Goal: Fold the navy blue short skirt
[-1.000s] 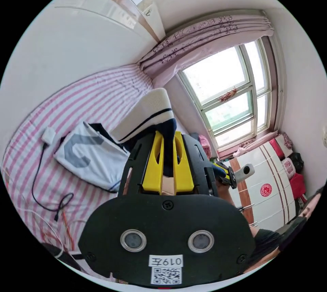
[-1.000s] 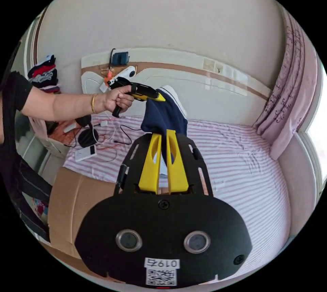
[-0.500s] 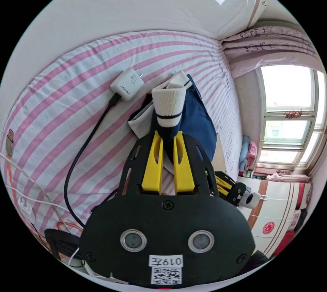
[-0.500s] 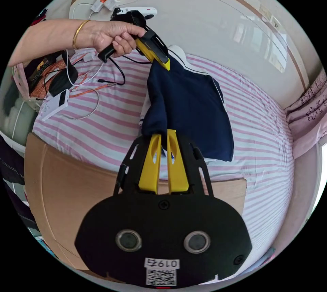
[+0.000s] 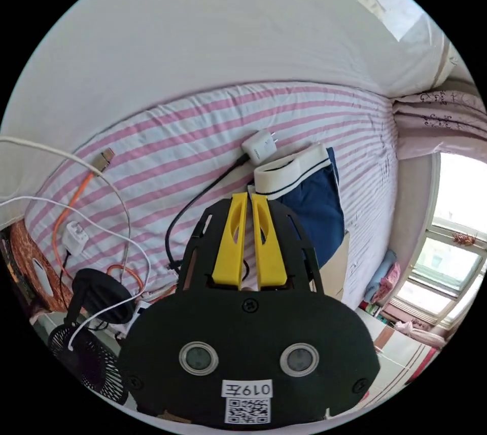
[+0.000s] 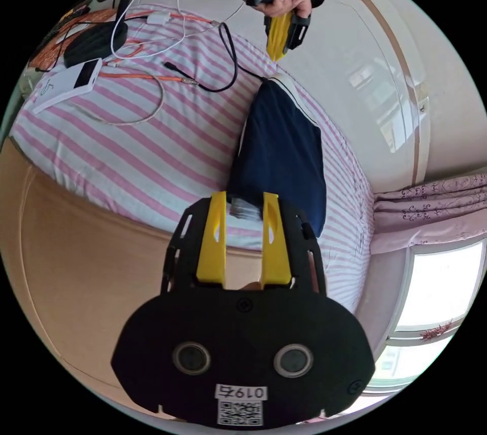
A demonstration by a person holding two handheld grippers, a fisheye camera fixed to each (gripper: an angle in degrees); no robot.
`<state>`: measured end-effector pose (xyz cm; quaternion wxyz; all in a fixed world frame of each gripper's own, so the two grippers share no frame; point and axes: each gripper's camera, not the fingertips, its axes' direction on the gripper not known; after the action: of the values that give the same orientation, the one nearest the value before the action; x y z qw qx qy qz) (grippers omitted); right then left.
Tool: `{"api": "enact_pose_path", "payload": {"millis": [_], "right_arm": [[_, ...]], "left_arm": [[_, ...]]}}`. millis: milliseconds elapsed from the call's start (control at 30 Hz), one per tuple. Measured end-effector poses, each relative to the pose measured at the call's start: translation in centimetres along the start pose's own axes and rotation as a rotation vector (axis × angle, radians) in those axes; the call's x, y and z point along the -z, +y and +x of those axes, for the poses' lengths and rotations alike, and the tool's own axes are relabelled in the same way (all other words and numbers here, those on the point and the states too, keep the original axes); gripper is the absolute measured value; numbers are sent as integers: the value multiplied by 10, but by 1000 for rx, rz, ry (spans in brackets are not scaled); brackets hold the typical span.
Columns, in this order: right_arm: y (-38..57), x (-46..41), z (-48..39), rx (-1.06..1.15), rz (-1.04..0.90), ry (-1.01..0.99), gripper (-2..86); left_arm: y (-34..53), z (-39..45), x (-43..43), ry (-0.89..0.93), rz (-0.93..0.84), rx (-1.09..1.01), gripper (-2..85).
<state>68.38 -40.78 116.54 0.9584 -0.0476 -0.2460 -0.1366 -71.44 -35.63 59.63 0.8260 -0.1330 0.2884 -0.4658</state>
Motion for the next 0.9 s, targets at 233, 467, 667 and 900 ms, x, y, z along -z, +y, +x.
{"api": "enact_pose_path", "payload": {"millis": [233,467,667,900], "right_arm": [[17,55,28,-226,-109,-339,45],[144,238,37,-743,106,-336,-6],[275,389,-29,-1083,87,-249,-10],[452,550,-105,-1385,-1,-54,-9]], "left_arm": [[44,83,-15,-68,-122,-224,11],[254,212,52,-241,177,-878,8],[553,237,37,-196,114,-1186,7],[875,285,14,-80,-154,-1451,6]]}}
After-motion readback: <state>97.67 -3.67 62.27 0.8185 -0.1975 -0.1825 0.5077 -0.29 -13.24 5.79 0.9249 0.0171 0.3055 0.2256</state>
